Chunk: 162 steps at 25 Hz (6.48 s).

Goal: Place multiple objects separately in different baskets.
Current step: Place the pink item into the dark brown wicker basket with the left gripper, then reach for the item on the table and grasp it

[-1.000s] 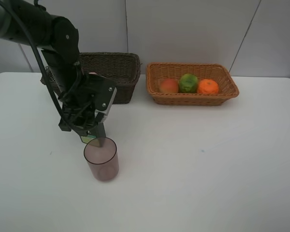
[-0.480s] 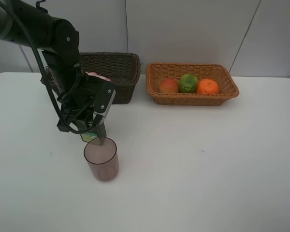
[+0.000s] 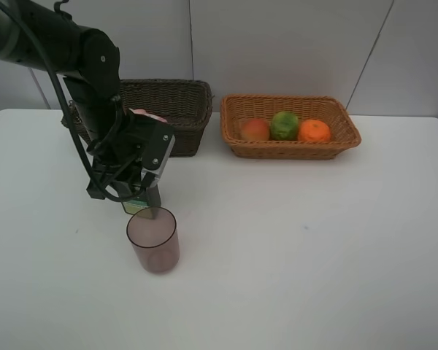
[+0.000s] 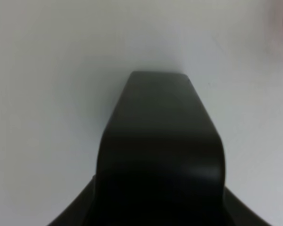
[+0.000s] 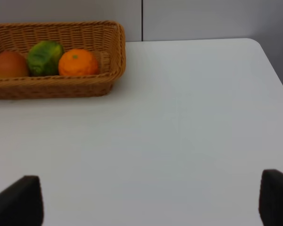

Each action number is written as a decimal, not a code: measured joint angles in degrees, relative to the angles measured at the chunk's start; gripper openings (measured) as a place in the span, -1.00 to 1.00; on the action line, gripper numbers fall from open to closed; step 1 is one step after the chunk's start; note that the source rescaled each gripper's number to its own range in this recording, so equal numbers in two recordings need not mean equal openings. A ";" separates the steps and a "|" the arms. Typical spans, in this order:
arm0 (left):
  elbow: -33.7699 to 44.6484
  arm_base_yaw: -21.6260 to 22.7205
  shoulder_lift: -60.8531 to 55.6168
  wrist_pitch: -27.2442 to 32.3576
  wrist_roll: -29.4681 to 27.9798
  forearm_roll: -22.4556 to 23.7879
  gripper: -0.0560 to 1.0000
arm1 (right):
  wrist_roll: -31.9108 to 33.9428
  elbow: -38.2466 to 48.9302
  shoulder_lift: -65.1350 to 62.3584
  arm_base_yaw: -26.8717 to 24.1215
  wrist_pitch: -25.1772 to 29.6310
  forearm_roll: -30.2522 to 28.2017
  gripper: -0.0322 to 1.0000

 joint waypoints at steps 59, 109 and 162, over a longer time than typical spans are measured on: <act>-22.78 2.09 4.08 -10.11 -94.08 12.85 -0.02 | 0.00 0.00 0.00 0.00 0.00 0.00 1.00; -17.97 -4.41 -5.92 2.55 -78.13 12.55 0.99 | 0.00 0.00 0.00 0.00 0.00 0.00 1.00; 10.57 -10.64 -2.58 -9.49 -26.76 -3.16 0.98 | 0.00 0.00 0.00 0.00 0.00 0.00 1.00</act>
